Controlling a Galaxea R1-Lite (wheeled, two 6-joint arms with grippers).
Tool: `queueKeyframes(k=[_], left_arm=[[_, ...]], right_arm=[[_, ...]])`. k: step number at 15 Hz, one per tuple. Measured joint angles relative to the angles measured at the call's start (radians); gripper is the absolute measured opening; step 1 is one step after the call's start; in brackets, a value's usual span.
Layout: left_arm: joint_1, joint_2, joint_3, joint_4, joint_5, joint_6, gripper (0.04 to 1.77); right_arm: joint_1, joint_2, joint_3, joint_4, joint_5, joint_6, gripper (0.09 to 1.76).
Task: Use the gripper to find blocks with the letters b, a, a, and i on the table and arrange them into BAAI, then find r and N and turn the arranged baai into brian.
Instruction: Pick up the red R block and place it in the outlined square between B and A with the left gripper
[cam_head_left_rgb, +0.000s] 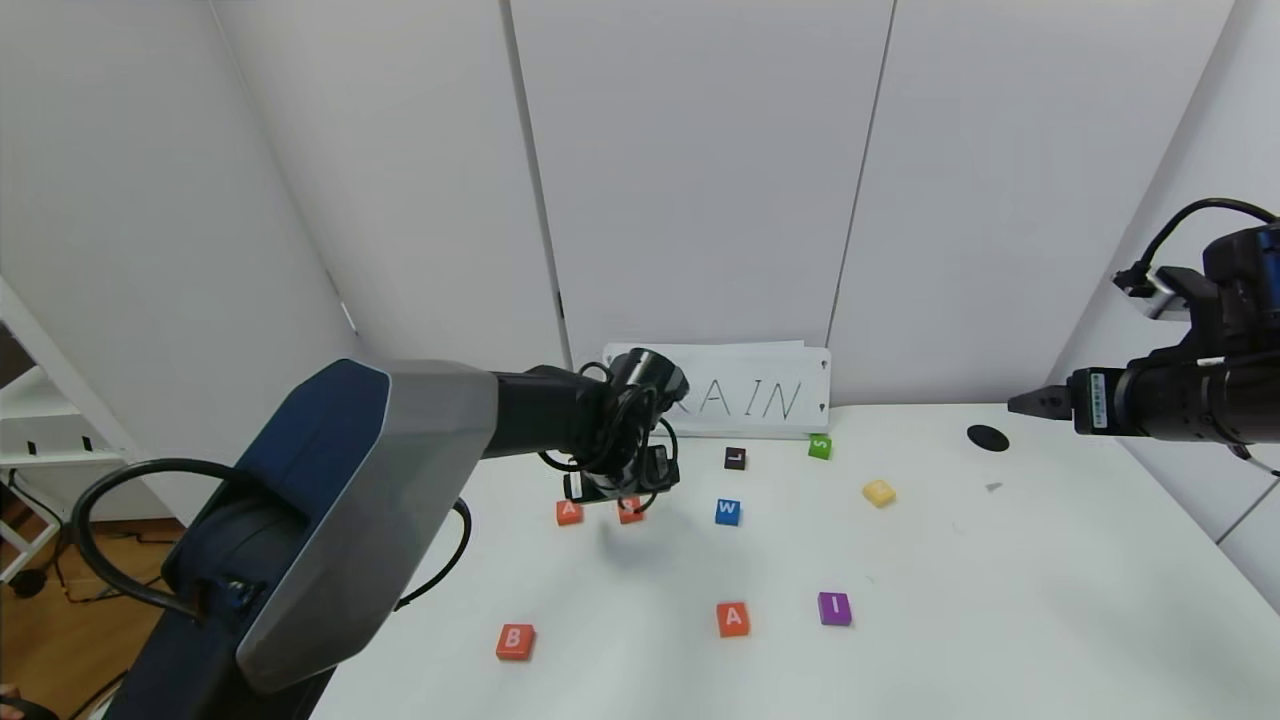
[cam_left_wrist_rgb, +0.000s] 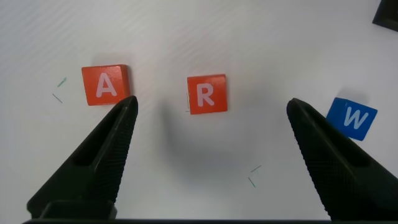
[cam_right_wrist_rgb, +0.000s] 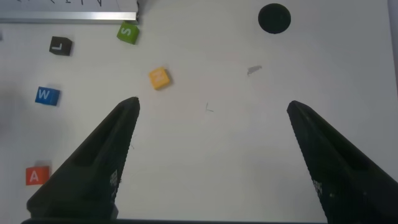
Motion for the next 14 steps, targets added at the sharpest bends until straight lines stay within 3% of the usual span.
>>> queueKeyframes(k=[14], left_arm=[[0.002,0.068,-0.001,-0.020,-0.002,0.004,1.71]], right_arm=[[0.000,0.006,0.000,0.000,0.000,0.000,1.71]])
